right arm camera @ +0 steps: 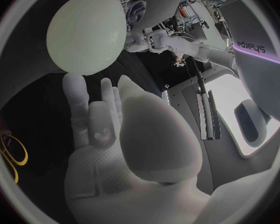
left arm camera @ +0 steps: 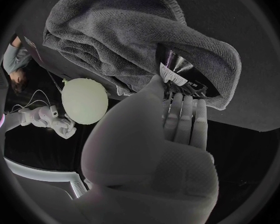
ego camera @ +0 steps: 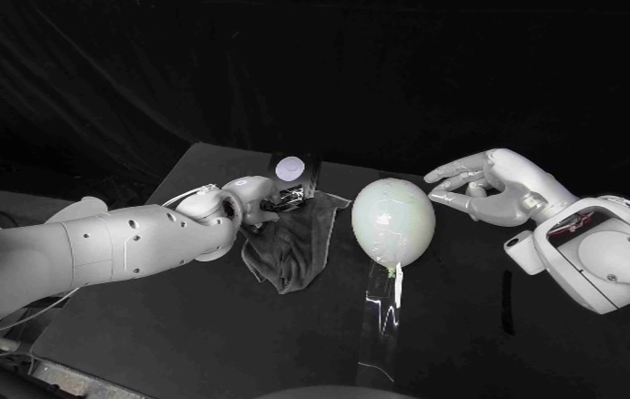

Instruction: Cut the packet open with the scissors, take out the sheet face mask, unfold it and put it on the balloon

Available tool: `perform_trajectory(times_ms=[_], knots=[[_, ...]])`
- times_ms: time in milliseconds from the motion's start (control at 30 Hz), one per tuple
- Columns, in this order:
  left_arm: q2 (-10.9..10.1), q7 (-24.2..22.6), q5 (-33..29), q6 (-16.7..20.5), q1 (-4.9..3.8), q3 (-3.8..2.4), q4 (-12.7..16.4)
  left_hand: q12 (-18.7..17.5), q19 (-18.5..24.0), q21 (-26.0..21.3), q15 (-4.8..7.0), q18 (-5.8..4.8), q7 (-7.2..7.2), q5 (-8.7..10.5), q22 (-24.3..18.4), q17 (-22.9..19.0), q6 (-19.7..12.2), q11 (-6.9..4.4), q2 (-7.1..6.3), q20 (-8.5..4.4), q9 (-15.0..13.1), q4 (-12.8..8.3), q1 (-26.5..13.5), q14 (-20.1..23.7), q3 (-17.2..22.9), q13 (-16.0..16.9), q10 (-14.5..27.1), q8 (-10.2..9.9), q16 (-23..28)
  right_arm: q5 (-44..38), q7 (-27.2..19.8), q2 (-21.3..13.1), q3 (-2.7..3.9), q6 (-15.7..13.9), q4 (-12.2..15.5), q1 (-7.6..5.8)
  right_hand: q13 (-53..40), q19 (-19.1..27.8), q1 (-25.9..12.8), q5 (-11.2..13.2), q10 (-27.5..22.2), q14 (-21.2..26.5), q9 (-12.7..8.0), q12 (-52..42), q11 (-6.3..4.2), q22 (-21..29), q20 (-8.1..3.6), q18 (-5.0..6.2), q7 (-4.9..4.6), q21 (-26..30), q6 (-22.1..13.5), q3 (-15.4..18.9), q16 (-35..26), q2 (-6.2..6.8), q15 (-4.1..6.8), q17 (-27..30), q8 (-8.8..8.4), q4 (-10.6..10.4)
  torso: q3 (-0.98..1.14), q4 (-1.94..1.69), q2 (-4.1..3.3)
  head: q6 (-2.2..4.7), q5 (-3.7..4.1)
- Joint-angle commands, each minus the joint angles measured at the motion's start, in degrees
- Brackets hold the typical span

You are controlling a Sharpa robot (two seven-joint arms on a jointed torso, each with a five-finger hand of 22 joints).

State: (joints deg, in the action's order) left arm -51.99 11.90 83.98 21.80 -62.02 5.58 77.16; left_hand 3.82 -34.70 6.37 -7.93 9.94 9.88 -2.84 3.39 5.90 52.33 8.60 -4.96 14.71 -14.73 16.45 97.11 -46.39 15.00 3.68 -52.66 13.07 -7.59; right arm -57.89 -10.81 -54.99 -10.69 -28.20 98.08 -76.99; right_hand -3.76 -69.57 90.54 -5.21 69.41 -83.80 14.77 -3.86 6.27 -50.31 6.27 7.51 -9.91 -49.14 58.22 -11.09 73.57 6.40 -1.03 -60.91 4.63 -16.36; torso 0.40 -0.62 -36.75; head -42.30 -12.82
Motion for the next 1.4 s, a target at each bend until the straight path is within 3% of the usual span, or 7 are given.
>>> perform_trajectory(times_ms=[33,400,767,1400], knots=[[-0.2,-0.4,-4.4,-5.8,1.18,0.84,0.0,-0.3,1.1,-0.5,-0.6,0.35,0.21,0.11,-0.2,1.5,0.6,0.39,0.25,0.18,-0.1,0.1,-0.5,0.5,0.6,-0.1,0.1,0.2,0.0,-0.2,-0.3,-0.1,0.02,0.5,0.1,0.02,-0.1,0.4,-0.5,-0.3,0.1,-1.4,0.0,0.1,-0.46,-0.1,0.12,1.11,-0.22,-0.2,0.1,-0.3,0.2,-0.13,-0.2,0.0,-0.2,0.0,-0.04,-0.05,-0.02,0.11,0.1],[-0.9,-4.6,-14.0,-6.0,1.18,0.53,0.2,-0.4,3.8,-1.7,-1.8,0.21,0.72,0.13,-0.3,0.9,1.8,1.32,-0.19,1.21,0.1,0.2,-2.9,3.5,0.6,-0.1,0.9,0.5,1.4,-0.1,-0.3,-0.2,0.02,0.5,-0.1,0.03,0.0,0.4,-0.6,-0.4,0.1,-1.3,0.0,0.2,-0.45,0.0,0.12,1.13,-0.23,-0.1,0.1,-0.4,0.2,-0.11,-0.2,0.1,-0.21,0.0,-0.02,-0.05,0.02,0.4,0.48],[-1.6,-6.0,-22.7,-7.1,1.17,0.14,-0.3,-0.4,4.9,-2.1,-2.42,0.08,1.0,0.13,-0.3,0.6,2.6,1.84,-0.56,1.65,0.1,-0.2,-3.0,5.3,0.6,-0.1,1.7,0.7,2.1,0.0,-0.3,-0.1,0.02,0.4,-0.5,0.08,0.0,0.5,-0.6,-0.4,0.1,-1.3,0.0,0.2,-0.44,0.1,0.12,1.15,-0.24,0.0,0.1,-0.4,0.2,-0.08,-0.2,0.1,-0.22,0.0,-0.03,0.03,0.02,0.64,0.55],[-1.6,-5.7,-27.3,-8.1,1.15,0.01,-1.3,-0.3,5.3,-2.3,-3.01,-0.26,1.66,0.13,-0.3,0.4,2.8,2.47,-1.57,1.86,0.3,-0.8,-2.1,6.4,0.7,-0.1,2.8,0.7,2.7,0.0,-0.3,-0.1,0.02,0.3,-0.4,0.11,0.0,0.6,-0.6,-0.4,0.0,-1.3,0.0,0.2,-0.43,0.2,0.12,1.19,-0.26,0.1,0.0,-0.6,0.1,-0.02,-0.21,0.4,-0.26,0.0,0.02,0.01,0.02,0.49,0.67]])
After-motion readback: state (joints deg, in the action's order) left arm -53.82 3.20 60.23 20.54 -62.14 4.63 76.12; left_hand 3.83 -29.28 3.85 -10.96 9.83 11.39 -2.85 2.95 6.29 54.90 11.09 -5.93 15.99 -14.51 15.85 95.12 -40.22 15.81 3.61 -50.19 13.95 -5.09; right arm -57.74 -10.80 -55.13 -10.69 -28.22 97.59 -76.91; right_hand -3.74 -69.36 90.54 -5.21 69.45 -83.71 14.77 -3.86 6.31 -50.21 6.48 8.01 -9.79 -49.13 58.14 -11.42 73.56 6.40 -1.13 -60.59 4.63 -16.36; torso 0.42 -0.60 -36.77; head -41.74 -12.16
